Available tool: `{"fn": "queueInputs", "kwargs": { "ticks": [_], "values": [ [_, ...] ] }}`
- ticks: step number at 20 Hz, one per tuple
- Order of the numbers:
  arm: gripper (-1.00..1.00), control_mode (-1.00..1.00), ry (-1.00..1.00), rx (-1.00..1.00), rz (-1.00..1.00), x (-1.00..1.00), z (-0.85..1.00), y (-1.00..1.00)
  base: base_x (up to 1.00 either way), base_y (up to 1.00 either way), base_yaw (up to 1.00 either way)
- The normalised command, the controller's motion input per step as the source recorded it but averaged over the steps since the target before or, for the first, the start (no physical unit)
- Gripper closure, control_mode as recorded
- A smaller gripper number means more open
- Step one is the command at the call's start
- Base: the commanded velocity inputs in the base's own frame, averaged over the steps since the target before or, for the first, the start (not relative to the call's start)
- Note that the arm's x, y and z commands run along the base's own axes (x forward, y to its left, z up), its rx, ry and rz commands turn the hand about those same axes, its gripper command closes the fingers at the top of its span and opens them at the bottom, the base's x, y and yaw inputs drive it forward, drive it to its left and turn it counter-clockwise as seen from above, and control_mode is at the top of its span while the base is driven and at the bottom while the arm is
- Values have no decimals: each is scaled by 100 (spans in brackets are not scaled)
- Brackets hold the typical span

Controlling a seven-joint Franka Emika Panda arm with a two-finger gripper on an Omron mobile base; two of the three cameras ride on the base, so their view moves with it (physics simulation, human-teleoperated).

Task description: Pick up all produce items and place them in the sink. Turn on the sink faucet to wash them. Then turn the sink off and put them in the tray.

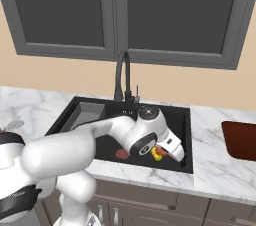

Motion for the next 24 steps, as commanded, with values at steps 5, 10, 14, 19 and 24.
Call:
{"fn": "queueInputs", "kwargs": {
  "ticks": [5,10,14,19,24],
  "values": [
    [100,-100,12,2,11,47,1,20,0,0,0],
    [100,-100,1,0,0,36,-4,11,0,0,0],
    [100,-100,1,0,0,32,-15,15,0,0,0],
    [100,-100,0,2,0,15,-21,2,0,0,0],
    [100,-100,0,4,0,23,-24,13,0,0,0]
  ]
}}
